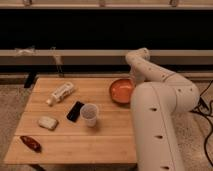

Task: Drag the ceramic bowl in a circle

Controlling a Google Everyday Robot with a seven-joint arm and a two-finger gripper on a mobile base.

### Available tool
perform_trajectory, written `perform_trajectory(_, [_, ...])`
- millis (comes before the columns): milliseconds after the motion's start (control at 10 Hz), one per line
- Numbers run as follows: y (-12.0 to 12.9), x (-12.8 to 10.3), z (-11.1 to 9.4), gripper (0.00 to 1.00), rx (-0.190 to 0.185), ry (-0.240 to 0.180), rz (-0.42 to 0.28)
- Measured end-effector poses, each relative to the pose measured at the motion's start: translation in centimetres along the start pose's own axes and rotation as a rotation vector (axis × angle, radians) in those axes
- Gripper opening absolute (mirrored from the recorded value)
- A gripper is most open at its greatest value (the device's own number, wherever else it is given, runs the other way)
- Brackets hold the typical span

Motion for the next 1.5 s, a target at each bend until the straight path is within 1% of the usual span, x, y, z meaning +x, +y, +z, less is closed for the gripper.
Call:
perform_trajectory(100, [-1.0, 1.3, -0.2, 0.00, -0.004, 0.007, 0.007])
perform_trajectory(200, [-1.2, 3.0, -0.7, 0.00, -0.016, 0.013, 0.001])
perform_trajectory(300, [-0.8, 4.3, -1.0, 0.00, -0.026, 0.020, -0.012])
perform_trajectory(500, [1.5, 7.1, -2.6, 0.00, -0.071, 0.018, -0.058])
perform_trajectory(700, [2.7, 9.2, -5.5, 0.00, -0.116, 0.005, -0.113])
perform_trajectory(800, [3.3, 9.6, -6.8, 0.00, -0.133, -0.007, -0.144])
perform_trajectory(900, [5.0, 9.7, -8.2, 0.00, -0.144, -0.028, -0.188])
perform_trajectory(1000, [6.1, 9.4, -8.7, 0.00, -0.152, -0.040, -0.211])
perform_trajectory(1100, [6.9, 9.0, -8.9, 0.00, -0.157, -0.050, -0.228])
perform_trajectory(1200, [7.7, 8.1, -8.5, 0.00, -0.151, -0.064, -0.251])
perform_trajectory(1500, [11.4, 5.6, -8.2, 0.00, -0.166, -0.081, -0.298])
